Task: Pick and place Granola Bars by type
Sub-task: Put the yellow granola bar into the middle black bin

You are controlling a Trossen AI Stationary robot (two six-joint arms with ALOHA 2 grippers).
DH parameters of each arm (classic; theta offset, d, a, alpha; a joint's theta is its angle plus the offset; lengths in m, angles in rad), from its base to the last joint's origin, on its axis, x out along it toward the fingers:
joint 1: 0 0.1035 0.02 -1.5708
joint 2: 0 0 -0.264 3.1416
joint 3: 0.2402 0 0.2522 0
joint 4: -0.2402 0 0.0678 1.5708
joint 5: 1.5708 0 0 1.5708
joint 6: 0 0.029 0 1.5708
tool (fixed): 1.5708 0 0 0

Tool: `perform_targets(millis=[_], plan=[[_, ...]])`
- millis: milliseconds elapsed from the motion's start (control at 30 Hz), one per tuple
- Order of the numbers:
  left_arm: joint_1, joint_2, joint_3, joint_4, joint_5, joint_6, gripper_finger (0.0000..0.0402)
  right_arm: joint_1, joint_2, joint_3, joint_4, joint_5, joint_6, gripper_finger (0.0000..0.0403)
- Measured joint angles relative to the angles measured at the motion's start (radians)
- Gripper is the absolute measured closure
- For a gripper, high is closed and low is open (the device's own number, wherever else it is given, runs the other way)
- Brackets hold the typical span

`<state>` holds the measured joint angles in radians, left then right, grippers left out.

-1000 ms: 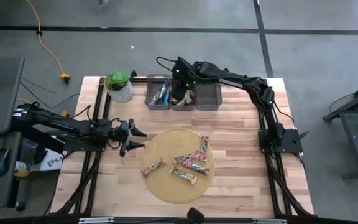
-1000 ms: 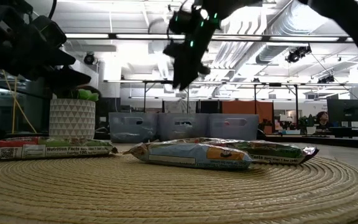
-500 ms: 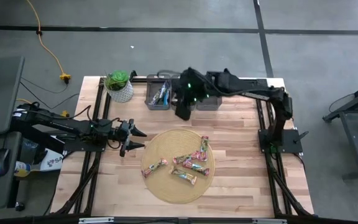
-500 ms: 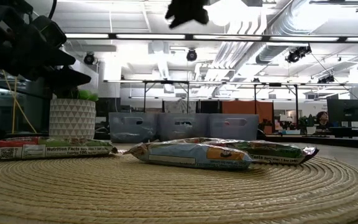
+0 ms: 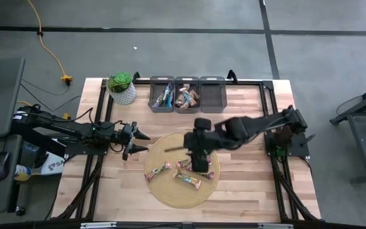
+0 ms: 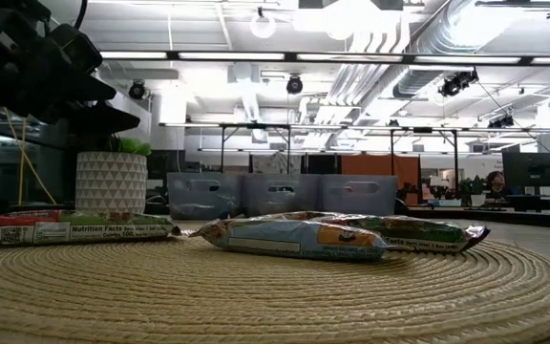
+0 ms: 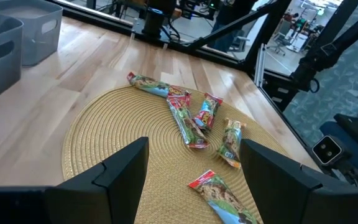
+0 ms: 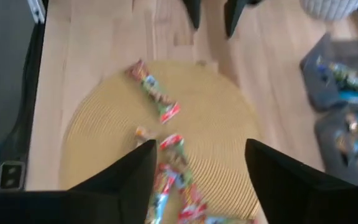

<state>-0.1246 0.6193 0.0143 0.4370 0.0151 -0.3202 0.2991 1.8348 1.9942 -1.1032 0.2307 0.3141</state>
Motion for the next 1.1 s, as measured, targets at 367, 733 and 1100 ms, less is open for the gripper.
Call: perform_targets(millis=[367,733,1100], plan=[[0.000,0.000,0.000,0.000,0.000,0.000,0.0153,0.135,0.009,-0.299,0.309,-0.042,0.167,0.0115],[0.000,0.000,0.000,0.000,0.000,0.000,0.0153,0.127,0.011,-0.702,0.815,-0.083,0.341,0.0114],[0.000,0.000,0.000,0.000,0.000,0.000,0.0153,0.142,0.044,-0.844,1.084,-0.058,0.302,0.0114]])
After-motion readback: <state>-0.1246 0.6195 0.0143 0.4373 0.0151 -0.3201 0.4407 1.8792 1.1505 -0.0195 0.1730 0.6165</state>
